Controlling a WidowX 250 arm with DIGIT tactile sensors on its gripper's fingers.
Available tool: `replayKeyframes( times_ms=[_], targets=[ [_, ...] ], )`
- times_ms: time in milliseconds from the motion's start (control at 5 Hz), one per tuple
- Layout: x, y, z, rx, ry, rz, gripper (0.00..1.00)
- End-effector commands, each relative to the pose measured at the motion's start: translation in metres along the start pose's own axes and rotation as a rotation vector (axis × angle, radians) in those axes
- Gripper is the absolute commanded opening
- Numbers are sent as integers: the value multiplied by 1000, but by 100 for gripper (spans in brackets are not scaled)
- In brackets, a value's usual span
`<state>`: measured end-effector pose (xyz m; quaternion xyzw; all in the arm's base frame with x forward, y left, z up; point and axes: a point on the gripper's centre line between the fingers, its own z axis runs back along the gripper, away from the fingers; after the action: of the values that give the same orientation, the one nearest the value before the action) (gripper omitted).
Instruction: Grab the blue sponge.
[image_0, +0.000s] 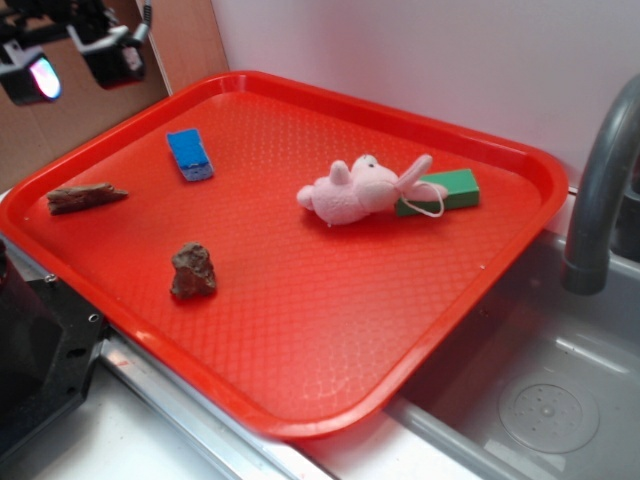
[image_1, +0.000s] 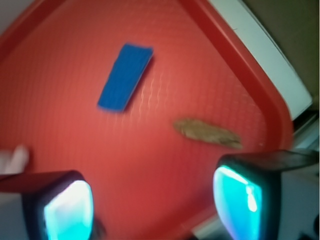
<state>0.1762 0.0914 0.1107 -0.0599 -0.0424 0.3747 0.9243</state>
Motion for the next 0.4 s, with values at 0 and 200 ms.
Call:
replayKeyframes(
  times_ms=[0,200],
  targets=[
    [21,-26,-38,96,-160,71,100],
    [34,-41,-57,120,-138,44,100]
  ],
)
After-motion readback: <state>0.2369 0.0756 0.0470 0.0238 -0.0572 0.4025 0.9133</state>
